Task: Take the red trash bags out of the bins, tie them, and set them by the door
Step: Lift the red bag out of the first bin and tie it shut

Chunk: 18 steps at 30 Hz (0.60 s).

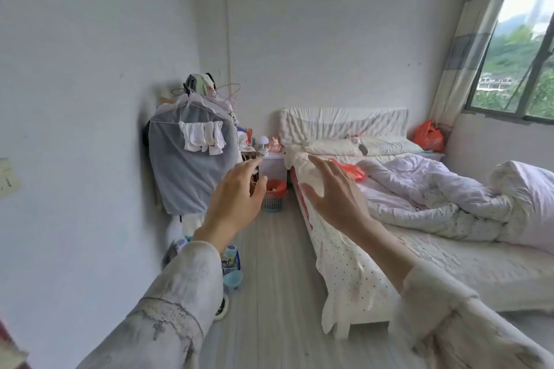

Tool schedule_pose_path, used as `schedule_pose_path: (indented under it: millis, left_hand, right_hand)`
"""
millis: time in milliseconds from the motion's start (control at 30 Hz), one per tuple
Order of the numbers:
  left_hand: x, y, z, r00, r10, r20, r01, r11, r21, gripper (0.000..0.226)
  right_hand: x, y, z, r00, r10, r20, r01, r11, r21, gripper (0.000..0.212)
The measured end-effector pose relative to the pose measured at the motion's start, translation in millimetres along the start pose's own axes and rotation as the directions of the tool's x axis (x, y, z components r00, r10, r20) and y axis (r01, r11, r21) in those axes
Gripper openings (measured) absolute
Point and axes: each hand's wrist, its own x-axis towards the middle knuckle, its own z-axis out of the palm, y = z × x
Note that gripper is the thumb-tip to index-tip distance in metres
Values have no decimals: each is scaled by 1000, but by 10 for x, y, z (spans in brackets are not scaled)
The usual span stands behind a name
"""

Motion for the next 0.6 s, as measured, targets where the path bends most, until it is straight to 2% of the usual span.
schedule_pose_path:
  millis: [100,233,400,600]
  left_hand:
    - [-142,-91,330,994,-103,42,106,992,-71,39]
    - [-393,-394,804,974,-196,112,207,974,-95,36]
    - [-417,-931,1468,929,-298,221,334,931,-150,34]
    - [71,-1677,2332,849,-412,331,509,805,-305,31]
  right_hand:
    - [-146,226,262,995,97,18,-98,988,115,55]
    - [-401,559,763,968,220,116,-243,941,235,54]
    - [-429,1010,1440,924,275,265,-342,905,252,54]
    - [142,1641,2235,850,353,390,-466,850,246,49]
